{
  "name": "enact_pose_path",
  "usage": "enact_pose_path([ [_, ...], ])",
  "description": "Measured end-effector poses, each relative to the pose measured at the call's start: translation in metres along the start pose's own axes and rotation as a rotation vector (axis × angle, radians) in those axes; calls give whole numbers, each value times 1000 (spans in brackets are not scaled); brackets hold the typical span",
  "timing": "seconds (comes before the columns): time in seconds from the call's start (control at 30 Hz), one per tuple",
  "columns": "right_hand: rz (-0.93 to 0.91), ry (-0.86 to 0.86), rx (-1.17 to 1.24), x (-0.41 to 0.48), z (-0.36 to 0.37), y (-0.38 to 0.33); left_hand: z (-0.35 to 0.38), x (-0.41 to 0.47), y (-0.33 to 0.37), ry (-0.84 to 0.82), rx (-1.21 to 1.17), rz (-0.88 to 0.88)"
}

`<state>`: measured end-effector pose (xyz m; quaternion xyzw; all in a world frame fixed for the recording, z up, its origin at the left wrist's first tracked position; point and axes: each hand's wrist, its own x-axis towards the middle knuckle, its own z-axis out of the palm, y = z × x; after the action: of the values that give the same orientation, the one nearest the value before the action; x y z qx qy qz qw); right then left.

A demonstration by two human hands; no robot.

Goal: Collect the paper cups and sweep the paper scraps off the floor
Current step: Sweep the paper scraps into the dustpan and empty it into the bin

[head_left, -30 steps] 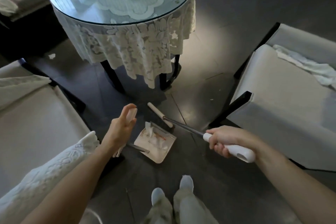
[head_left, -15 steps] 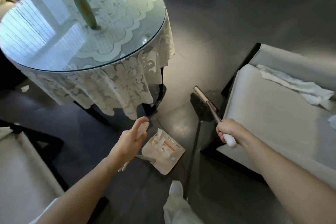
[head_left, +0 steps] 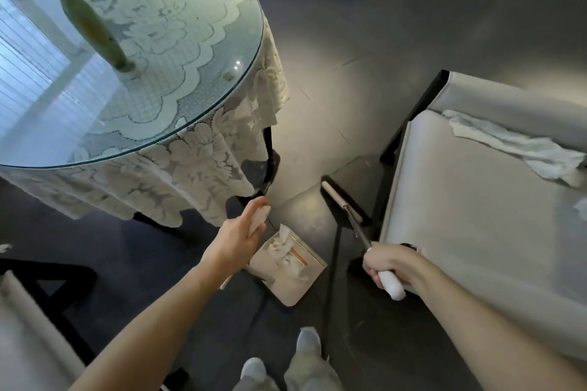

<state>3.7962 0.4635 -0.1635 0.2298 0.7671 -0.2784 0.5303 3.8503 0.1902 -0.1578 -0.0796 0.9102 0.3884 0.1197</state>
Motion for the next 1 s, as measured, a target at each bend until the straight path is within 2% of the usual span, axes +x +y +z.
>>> enact_pose_path([
  [0.17,157,-202,395,-48,30,8,10,7,11,-24,-57,29],
  [0.4,189,-287,608,-90,24,32,-2,9,7,-64,-85,51],
  [0.63,68,-86,505,-98,22,22,-14,20,5,-80,-113,41],
  [1.0,-8,187,512,-9,-88,-56,-12,116,37,-73,14,105],
])
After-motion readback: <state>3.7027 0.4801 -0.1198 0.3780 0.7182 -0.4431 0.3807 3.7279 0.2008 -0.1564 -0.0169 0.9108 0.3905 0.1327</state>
